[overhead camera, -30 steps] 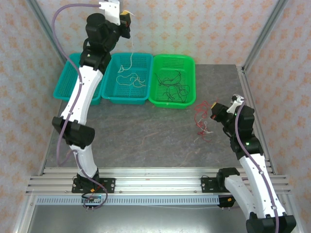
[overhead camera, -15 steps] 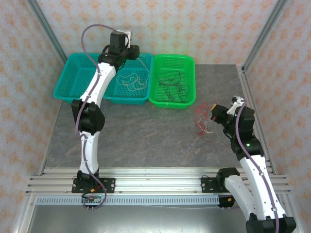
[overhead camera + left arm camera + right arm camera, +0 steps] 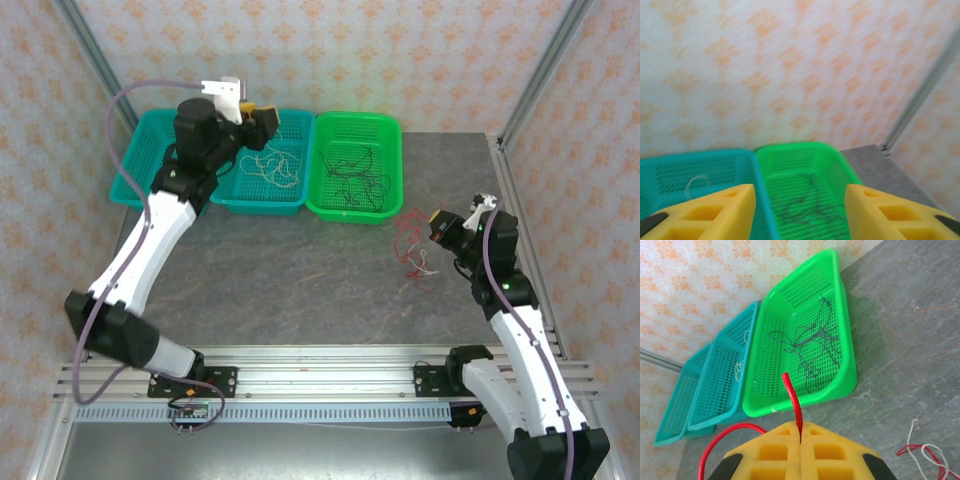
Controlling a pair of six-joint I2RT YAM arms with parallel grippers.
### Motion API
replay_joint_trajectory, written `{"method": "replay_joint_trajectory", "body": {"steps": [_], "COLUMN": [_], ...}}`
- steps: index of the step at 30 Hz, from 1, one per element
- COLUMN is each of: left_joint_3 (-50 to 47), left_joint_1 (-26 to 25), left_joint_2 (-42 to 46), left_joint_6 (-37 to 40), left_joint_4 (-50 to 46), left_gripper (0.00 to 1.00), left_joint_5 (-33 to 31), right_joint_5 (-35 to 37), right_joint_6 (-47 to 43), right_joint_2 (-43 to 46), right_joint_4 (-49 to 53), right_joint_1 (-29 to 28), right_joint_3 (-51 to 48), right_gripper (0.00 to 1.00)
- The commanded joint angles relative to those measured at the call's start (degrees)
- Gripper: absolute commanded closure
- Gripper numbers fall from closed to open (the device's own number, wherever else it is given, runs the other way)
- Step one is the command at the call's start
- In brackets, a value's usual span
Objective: Untangle the cables
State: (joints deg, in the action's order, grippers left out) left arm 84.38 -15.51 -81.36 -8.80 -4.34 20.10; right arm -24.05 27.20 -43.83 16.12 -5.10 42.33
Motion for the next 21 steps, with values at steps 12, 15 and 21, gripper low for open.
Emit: {"method": "replay_joint_trajectory", "body": {"steps": [12, 15, 21], "left_joint_3": [-17.2, -18.5, -19.1], "left_joint_1": [-28.7, -31.1, -31.7], "left_joint_2": [6.6, 6.1, 4.8], "left_joint_6": [14.0, 12.4, 10.1], "left_joint_4": [1.4, 3.8, 5.5], "left_gripper": [0.49, 0.49, 0.49], "left_joint_5": [1.7, 2.0, 1.2], "right_joint_5": [-1.2, 1.9, 7.6], "right_joint_6": [-2.4, -1.1, 2.2], "right_joint_2": [-12.5, -18.5, -26.0], "right_joint_4": [2.7, 3.1, 1.4], "right_joint_1": [-9.9, -12.6, -14.8], "right_joint_3": [0.8, -0.3, -2.5], "right_gripper": [1.00, 1.00, 0.86]}}
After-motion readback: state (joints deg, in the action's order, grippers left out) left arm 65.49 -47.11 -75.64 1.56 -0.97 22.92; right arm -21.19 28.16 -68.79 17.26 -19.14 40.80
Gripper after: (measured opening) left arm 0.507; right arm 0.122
